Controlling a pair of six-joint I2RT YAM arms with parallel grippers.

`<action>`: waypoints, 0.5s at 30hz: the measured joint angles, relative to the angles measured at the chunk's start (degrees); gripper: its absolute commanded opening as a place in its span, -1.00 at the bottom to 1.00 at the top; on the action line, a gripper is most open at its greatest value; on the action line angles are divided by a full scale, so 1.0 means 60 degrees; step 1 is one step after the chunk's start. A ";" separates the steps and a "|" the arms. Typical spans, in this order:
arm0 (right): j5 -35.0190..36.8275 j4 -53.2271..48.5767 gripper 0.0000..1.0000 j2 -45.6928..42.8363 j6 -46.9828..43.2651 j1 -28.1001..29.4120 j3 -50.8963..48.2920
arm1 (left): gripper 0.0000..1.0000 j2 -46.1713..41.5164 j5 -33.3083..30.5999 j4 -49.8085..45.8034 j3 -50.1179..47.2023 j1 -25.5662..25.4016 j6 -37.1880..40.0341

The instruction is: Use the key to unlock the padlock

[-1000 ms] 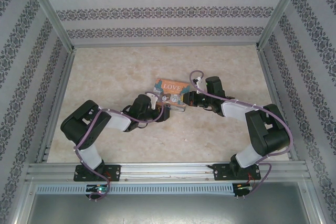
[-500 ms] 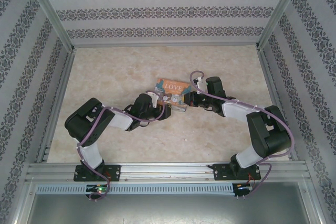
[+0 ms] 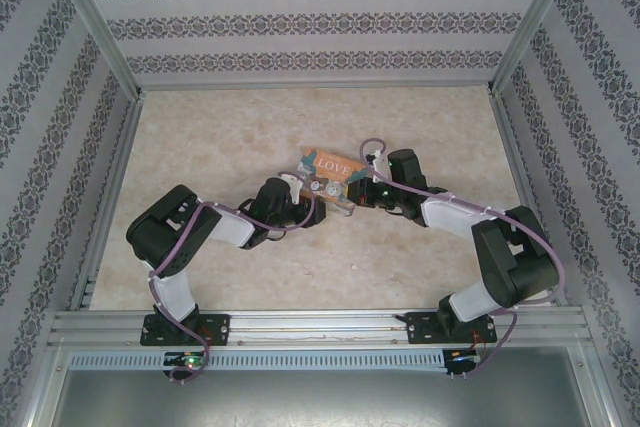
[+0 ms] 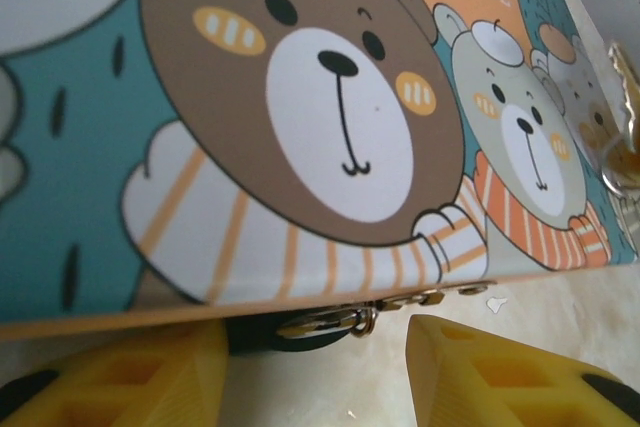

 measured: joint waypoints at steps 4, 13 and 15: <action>0.0091 -0.0095 -1.00 -0.0080 0.0076 0.0124 -0.0018 | 0.00 0.0029 -0.0055 -0.0029 0.0051 -0.0007 0.0000; 0.0124 -0.0127 -1.00 -0.0091 0.0215 0.0124 -0.0018 | -0.10 0.0135 -0.0299 -0.0459 0.0372 -0.0098 0.0051; 0.0124 -0.0127 -1.00 -0.0095 0.0215 0.0124 -0.0018 | -0.14 0.0164 -0.0397 -0.0517 0.0423 -0.0127 0.0102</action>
